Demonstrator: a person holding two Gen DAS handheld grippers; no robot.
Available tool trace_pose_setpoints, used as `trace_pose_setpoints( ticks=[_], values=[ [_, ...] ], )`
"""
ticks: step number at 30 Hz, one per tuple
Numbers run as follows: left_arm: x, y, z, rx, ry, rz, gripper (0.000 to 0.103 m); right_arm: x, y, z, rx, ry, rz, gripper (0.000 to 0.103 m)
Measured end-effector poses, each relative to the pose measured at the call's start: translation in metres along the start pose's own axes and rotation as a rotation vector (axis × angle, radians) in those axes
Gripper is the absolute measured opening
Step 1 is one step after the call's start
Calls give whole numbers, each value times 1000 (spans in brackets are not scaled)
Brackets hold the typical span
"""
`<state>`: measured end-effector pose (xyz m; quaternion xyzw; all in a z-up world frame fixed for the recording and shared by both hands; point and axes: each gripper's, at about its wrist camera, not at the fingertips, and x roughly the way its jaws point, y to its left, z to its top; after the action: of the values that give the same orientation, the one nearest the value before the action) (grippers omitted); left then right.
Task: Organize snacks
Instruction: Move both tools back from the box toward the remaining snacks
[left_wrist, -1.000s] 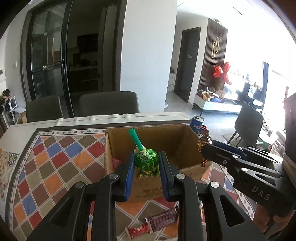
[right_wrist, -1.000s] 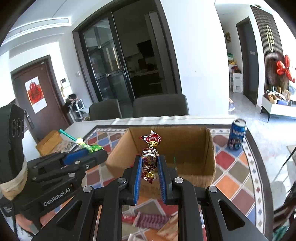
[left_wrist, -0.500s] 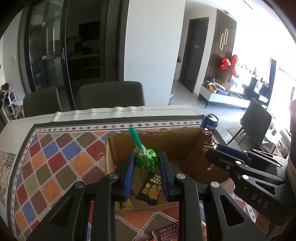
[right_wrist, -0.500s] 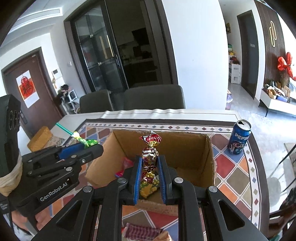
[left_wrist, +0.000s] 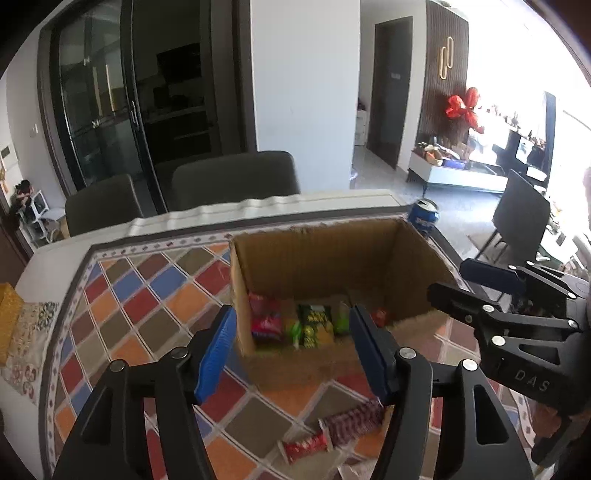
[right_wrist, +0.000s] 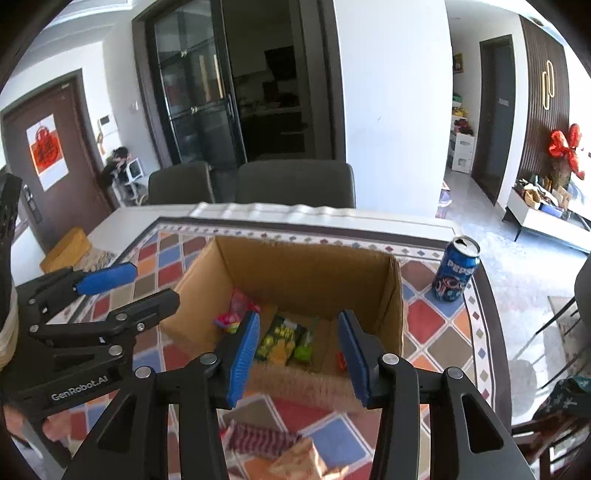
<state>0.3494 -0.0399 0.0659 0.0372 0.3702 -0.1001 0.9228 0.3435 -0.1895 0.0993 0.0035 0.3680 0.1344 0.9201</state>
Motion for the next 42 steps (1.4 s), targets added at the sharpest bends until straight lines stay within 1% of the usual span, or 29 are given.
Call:
trace_pose_setpoints(
  ticks=[1,2,6,12,14,17,19,25,29,34,38,40,42],
  values=[
    [-3,-3,-5,-2,4,-6,64,-5,0,-5,-4,4,0,51],
    [-6,-5,-10,-2,8,-9,64,-6,-1,-7,-6,4,-1,52],
    [-15,-17,-30,-5,20,-35,66,-20,2,-26,-38,18,0,52],
    [-28,-39,-59,32,31,-71,68,-38,-1,-59,-47,30,4,52],
    [-29,-45,-70,44,41,-78,71,-43,-3,-71,-44,30,3,52],
    [-27,-53,-87,48,72,-86,71,-45,-5,-85,-37,47,5,53],
    [-23,-56,-96,38,100,-93,71,-45,-9,-94,-38,61,1,56],
    [-1,-64,-125,2,205,-108,71,-32,-14,-116,-84,146,10,56],
    [16,-67,-142,-21,275,-106,72,-17,-11,-131,-150,219,26,56],
    [33,-72,-158,-35,333,-108,72,1,-8,-146,-254,299,33,56],
    [46,-76,-166,-59,381,-135,72,15,-11,-157,-317,363,79,56],
    [51,-78,-169,-65,396,-134,72,21,-13,-159,-329,385,102,56],
    [56,-79,-171,-75,406,-122,72,27,-15,-160,-338,397,105,56]
  ],
)
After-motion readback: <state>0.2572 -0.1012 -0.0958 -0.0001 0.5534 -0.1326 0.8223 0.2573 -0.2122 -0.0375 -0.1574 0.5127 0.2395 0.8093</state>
